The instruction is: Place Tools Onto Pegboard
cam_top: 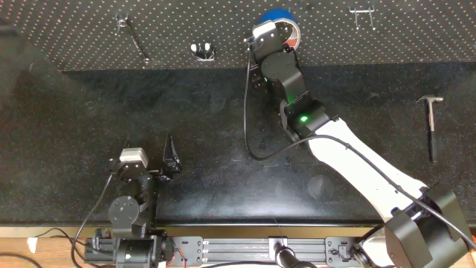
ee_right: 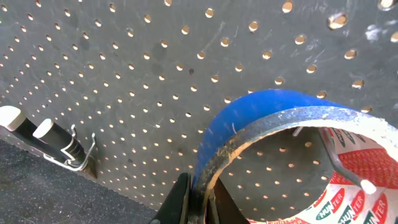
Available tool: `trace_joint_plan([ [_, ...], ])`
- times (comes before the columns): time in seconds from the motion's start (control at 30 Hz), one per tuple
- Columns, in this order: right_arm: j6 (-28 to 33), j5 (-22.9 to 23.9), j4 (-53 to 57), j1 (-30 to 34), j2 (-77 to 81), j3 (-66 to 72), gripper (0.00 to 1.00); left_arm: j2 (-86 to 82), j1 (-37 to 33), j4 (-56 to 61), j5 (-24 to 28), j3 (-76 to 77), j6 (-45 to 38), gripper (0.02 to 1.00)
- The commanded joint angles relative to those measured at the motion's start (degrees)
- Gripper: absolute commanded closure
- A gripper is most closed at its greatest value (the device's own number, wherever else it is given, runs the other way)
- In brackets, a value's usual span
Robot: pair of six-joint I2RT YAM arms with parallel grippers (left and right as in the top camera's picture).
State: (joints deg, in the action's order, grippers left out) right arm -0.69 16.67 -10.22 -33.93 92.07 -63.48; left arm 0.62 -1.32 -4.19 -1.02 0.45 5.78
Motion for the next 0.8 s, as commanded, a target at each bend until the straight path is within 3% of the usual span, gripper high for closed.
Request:
trace_joint_plan([
  [0.03, 1.49, 0.94, -0.59, -0.13, 0.31, -0.24, 0.923, -0.44, -0.17, -0.37, 0.22, -0.13, -0.72, 0.023],
  [0.2, 1.49, 0.94, -0.57, 0.26, 0.31, -0.24, 0.923, -0.44, -0.17, -0.37, 0.24, -0.13, -0.72, 0.023],
  [0.33, 1.46, 5.01, -0.61, 0.44, 0.33, -0.24, 0.923, -0.44, -0.17, -0.37, 0.22, -0.13, -0.72, 0.023],
  [0.8, 1.46, 4.96, -2.80, 0.92, 3.10, -0.24, 0.925, -0.44, -0.17, -0.37, 0.22, -0.13, -0.72, 0.023],
])
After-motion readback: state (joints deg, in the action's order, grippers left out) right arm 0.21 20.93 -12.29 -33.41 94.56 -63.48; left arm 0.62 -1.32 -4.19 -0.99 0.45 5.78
